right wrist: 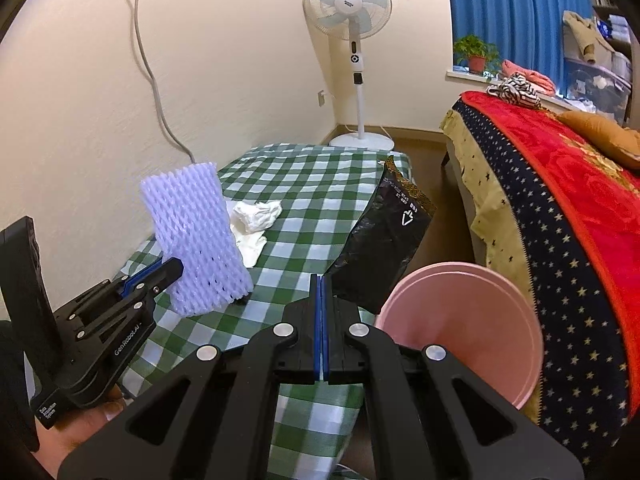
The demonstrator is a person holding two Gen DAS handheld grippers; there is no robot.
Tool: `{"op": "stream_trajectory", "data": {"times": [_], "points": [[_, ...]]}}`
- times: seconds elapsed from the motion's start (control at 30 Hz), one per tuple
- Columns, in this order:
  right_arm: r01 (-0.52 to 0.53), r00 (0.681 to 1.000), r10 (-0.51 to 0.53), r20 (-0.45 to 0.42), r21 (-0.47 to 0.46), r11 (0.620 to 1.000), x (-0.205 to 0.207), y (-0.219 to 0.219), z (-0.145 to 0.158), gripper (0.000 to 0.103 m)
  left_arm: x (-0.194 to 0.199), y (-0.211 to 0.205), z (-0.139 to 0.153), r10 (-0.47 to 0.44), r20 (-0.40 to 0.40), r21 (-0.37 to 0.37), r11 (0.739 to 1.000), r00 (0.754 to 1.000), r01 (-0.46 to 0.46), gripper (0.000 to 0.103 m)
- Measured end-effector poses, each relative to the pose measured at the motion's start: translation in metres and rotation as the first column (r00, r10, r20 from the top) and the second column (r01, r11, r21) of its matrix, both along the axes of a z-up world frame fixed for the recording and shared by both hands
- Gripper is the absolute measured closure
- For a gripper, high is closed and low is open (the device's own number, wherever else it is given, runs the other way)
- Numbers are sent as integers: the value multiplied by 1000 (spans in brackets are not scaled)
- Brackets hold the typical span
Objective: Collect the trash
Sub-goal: 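Carry the black pouch in the right gripper and the foam net in the left gripper to the bin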
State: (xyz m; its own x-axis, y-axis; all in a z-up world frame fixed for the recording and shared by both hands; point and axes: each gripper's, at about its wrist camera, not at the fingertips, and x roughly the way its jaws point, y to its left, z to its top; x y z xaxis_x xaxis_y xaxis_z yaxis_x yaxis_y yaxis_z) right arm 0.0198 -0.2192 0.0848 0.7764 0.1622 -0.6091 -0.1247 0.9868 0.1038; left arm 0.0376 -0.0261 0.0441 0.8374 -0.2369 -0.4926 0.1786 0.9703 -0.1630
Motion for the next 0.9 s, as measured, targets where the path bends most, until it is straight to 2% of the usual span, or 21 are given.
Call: {"op": "stream_trajectory", "data": {"times": [0.23,0.5,0.9], "points": [[40,999,-40,12,-1,999,-5,-24,0,103,0,-19,-1,-50,15,11,999,999,49,95],[116,993,-116,9,19,993,-4,-50,-12,103,3,-41,-6,-98,16,29,995,995,97,95],[176,984,-176,0,6,984,1,-67,-23,103,11,-73,-15,-160,14,35,987,987,160,95]]}}
